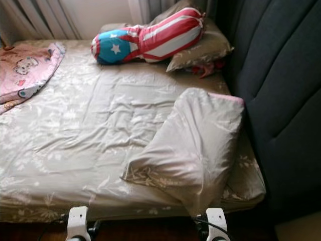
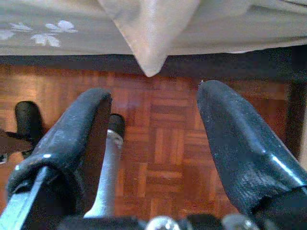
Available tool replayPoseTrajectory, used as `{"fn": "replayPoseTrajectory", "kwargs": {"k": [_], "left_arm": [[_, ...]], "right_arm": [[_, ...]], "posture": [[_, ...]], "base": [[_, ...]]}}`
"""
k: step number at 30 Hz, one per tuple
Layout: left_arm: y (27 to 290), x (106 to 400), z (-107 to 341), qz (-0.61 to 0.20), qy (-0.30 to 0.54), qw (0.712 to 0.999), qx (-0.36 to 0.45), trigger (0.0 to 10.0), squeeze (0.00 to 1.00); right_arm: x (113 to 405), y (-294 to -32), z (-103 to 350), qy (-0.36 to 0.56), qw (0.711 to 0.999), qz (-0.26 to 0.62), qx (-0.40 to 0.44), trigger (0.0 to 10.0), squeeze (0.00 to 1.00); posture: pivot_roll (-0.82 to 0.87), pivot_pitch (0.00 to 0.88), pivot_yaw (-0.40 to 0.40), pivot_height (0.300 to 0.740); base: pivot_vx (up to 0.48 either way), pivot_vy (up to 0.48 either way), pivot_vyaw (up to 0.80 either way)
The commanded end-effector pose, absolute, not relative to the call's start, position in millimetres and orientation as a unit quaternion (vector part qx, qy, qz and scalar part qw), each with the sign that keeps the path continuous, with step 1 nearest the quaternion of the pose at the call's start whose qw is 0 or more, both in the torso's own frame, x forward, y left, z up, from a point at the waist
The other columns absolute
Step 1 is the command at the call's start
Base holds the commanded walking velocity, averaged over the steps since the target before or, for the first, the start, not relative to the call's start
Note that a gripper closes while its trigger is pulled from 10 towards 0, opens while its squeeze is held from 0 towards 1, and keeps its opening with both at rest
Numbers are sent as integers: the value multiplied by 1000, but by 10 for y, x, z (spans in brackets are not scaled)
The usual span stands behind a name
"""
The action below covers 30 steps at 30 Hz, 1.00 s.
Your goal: Clean up the room
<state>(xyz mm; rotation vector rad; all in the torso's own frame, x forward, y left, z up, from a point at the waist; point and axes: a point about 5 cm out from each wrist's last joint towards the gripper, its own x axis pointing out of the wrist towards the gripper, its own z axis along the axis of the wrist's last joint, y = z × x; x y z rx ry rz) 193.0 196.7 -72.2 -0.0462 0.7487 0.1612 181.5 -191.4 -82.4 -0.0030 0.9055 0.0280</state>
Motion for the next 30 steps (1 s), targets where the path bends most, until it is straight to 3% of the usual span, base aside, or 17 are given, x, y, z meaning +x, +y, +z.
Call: {"fn": "replayPoseTrajectory", "kwargs": {"k": [1, 20, 30], "left_arm": [[1981, 1873, -754, 83, 376, 923, -24, 10000, 0], [1982, 1874, -755, 84, 378, 922, -28, 10000, 0], [1976, 1871, -757, 85, 378, 921, -29, 10000, 0]], "right_arm": [[1757, -1907, -853, 445, 895, 13, 1, 10000, 0], [1756, -1919, -853, 445, 895, 4, 2, 10000, 0], [1751, -1918, -858, 450, 893, 5, -2, 10000, 0]], "posture": [[-60, 120, 0, 740], [-60, 121, -4, 740], [-60, 121, -7, 740]], "base": [[0, 0, 0], [0, 0, 0], [0, 0, -771]]}}
